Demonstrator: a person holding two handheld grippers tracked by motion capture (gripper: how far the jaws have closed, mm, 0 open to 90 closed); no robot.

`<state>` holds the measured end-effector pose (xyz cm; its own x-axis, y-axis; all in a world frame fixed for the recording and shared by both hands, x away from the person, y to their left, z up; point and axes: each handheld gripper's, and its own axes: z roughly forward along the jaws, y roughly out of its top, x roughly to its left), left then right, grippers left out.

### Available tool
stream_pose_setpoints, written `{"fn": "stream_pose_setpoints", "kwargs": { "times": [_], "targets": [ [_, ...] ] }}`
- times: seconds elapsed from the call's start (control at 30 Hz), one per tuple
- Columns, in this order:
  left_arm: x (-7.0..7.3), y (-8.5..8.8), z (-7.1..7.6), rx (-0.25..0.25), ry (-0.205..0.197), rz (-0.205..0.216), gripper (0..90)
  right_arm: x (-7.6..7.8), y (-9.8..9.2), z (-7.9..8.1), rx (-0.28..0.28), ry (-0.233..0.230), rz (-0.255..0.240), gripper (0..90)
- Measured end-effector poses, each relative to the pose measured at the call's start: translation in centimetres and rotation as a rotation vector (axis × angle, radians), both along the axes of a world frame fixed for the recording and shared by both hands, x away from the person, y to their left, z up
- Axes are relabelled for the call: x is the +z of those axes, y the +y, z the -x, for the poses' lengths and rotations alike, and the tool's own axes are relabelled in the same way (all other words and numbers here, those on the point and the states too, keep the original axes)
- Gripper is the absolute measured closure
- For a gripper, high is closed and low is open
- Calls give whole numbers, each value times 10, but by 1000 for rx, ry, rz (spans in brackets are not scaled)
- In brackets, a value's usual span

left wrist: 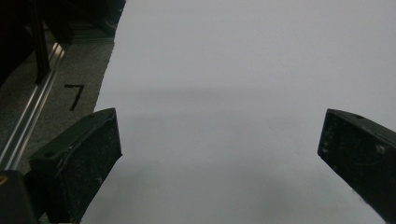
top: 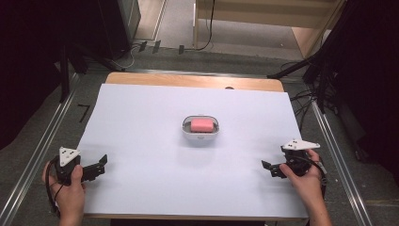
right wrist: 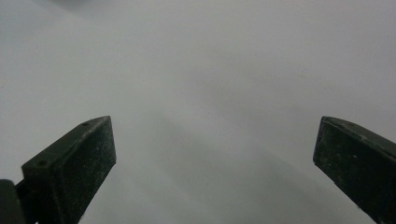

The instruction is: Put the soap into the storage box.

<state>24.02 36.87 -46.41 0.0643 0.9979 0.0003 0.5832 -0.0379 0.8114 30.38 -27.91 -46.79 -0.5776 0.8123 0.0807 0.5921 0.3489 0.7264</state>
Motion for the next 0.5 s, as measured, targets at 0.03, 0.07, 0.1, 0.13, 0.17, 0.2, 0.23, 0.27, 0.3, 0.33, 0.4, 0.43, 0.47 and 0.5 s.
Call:
{"fn": "stream_pose_setpoints", "kwargs": {
  "times": [0.03,0.07,0.1,0.13,0.17,0.2,0.23,0.27,0.3,0.33,0.4,0.43,0.47,0.5],
  "targets": [
    [0,0,0,0,0,0,0,-1,-2,2,-5,0,-4,0],
    [0,0,0,0,-1,0,0,-2,-4,3,-10,-1,-7,0],
    [0,0,0,0,-1,-1,0,-2,-7,5,-21,2,-11,0],
    [0,0,0,-1,0,-2,0,-3,-9,7,-25,-2,-13,0],
    [0,0,0,0,0,-2,0,-4,-12,8,-29,-4,-18,0],
    [0,0,0,0,-1,-2,0,-4,-14,10,-36,-4,-23,0],
    [0,0,0,-1,0,-2,0,-5,-16,12,-43,-3,-30,0],
    [0,0,0,0,-1,-2,0,-5,-18,14,-50,-3,-35,0],
    [0,0,0,0,-1,-2,0,-6,-19,15,-55,-4,-36,0],
    [0,0,0,0,0,-3,0,-7,-21,17,-59,-5,-36,0],
    [0,0,0,0,-1,-3,0,-8,-25,21,-73,-4,-42,0],
    [0,0,0,0,-1,-3,0,-9,-27,22,-73,-5,-44,0],
    [0,0,0,0,-1,-3,0,-9,-28,24,-79,-6,-47,0],
    [0,0,0,-1,-2,-3,0,-10,-30,25,-82,-3,-49,0]
  ]
}}
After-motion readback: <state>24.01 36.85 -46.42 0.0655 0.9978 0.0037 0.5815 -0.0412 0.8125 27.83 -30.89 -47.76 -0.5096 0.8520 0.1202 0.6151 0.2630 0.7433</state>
